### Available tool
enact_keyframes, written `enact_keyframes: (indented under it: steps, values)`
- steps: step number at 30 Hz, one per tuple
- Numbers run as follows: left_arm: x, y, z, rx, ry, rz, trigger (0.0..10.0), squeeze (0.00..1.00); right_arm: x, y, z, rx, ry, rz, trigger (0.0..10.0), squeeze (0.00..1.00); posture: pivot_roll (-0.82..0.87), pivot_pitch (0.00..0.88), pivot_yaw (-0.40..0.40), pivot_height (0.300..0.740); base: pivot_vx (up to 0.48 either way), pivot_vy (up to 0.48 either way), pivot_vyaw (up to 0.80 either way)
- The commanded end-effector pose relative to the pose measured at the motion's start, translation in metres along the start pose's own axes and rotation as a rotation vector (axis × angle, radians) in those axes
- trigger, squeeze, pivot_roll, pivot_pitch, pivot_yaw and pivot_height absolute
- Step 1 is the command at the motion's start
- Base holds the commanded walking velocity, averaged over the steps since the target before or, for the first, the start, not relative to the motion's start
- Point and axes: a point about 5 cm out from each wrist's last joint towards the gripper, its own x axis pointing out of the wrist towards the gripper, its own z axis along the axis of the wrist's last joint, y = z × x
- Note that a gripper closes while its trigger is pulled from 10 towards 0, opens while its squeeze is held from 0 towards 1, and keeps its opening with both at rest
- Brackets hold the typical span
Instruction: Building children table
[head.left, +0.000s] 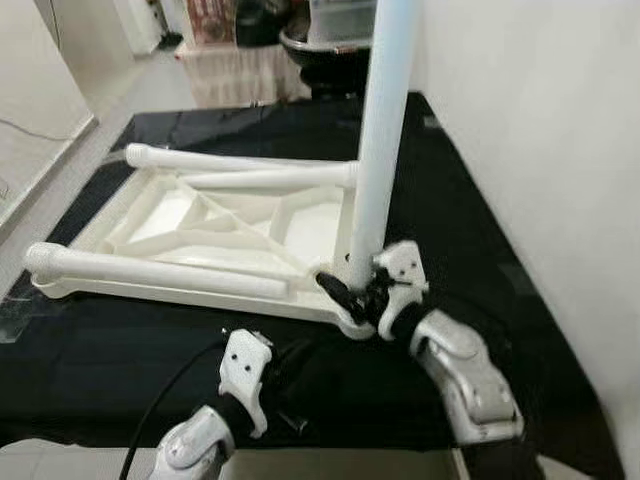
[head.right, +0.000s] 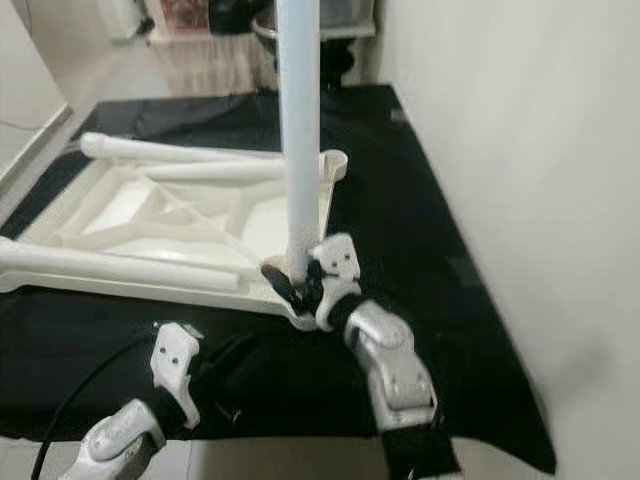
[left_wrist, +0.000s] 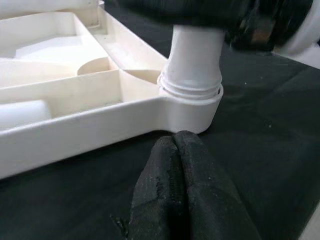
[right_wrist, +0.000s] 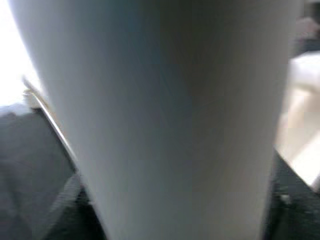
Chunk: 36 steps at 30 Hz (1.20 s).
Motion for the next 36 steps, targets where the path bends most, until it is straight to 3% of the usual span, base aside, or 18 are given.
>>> enact_keyframes:
  steps: [1, 2, 3, 4, 8, 14, 18, 20, 21, 22, 23, 24, 36]
  values:
    - [-0.003, -0.001, -0.004, -0.013, 0.021, 0.001, 10.0, 0.0, 0.003, 0.001, 0.005, -0.014, -0.013, 0.108, 10.0, 1.0, -0.02, 0.153, 0.042, 0.74, 0.0, 0.0, 0.0]
    - [-0.003, -0.001, -0.004, -0.012, 0.021, 0.001, 10.0, 0.0, 0.003, -0.002, 0.009, -0.059, -0.004, 0.195, 10.0, 0.35, -0.01, 0.151, 0.042, 0.74, 0.0, 0.0, 0.0]
    - [-0.003, -0.001, -0.004, -0.012, 0.021, 0.001, 10.0, 0.0, 0.003, -0.002, 0.009, -0.059, -0.004, 0.195, 10.0, 0.35, -0.01, 0.151, 0.042, 0.74, 0.0, 0.0, 0.0]
    - [-0.003, -0.001, -0.004, -0.01, 0.021, 0.001, 10.0, 0.0, 0.002, -0.004, 0.01, -0.085, 0.013, 0.257, 10.0, 0.0, -0.01, 0.151, 0.042, 0.74, 0.0, 0.0, 0.0]
    - [-0.005, -0.004, -0.004, -0.005, 0.032, -0.015, 10.0, 0.0, 0.005, -0.009, 0.013, -0.067, 0.063, 0.488, 10.0, 0.0, 0.02, 0.157, 0.037, 0.74, 0.0, 0.0, 0.0]
    - [-0.01, -0.009, -0.002, -0.003, 0.034, -0.025, 10.0, 0.0, 0.015, -0.014, 0.02, -0.045, 0.097, 0.666, 10.0, 0.0, 0.05, 0.173, 0.031, 0.74, 0.0, 0.0, 0.0]
    - [-0.012, -0.01, -0.001, 0.0, 0.034, -0.023, 10.0, 0.0, 0.02, -0.018, 0.022, -0.051, 0.105, 0.675, 9.8, 0.0, 0.07, 0.182, 0.032, 0.74, 0.0, 0.0, 0.0]
    - [-0.014, -0.011, 0.0, 0.004, 0.04, -0.029, 10.0, 0.0, 0.024, -0.022, 0.022, -0.04, 0.112, 0.672, 9.2, 0.0, 0.08, 0.192, 0.037, 0.74, 0.0, 0.0, 0.0]
    - [-0.017, -0.013, 0.002, 0.012, 0.045, -0.033, 10.0, 0.0, 0.026, -0.025, 0.021, -0.034, 0.123, 0.669, 8.8, 0.0, 0.1, 0.207, 0.041, 0.74, 0.0, 0.0, 0.0]
    - [-0.021, -0.013, 0.003, 0.023, 0.054, -0.035, 10.0, 0.0, 0.027, -0.028, 0.02, -0.029, 0.134, 0.667, 2.7, 0.0, 0.11, 0.221, 0.049, 0.74, 0.0, 0.0, 0.0]
    - [-0.021, -0.013, 0.003, 0.023, 0.054, -0.035, 10.0, 0.0, 0.027, -0.028, 0.02, -0.029, 0.134, 0.667, 2.7, 0.0, 0.11, 0.221, 0.049, 0.74, 0.0, 0.0, 0.0]
    - [-0.025, -0.013, 0.005, 0.025, 0.06, -0.027, 10.0, 0.0, 0.028, -0.03, 0.019, -0.025, 0.143, 0.665, 0.0, 0.0, 0.12, 0.233, 0.055, 0.74, 0.0, 0.0, 0.0]
    - [-0.038, -0.015, 0.009, -0.014, 0.073, -0.039, 10.0, 0.0, 0.027, -0.038, 0.021, -0.048, 0.134, 0.656, 0.0, 0.0, 0.12, 0.284, 0.08, 0.74, 0.0, 0.0, 0.0]
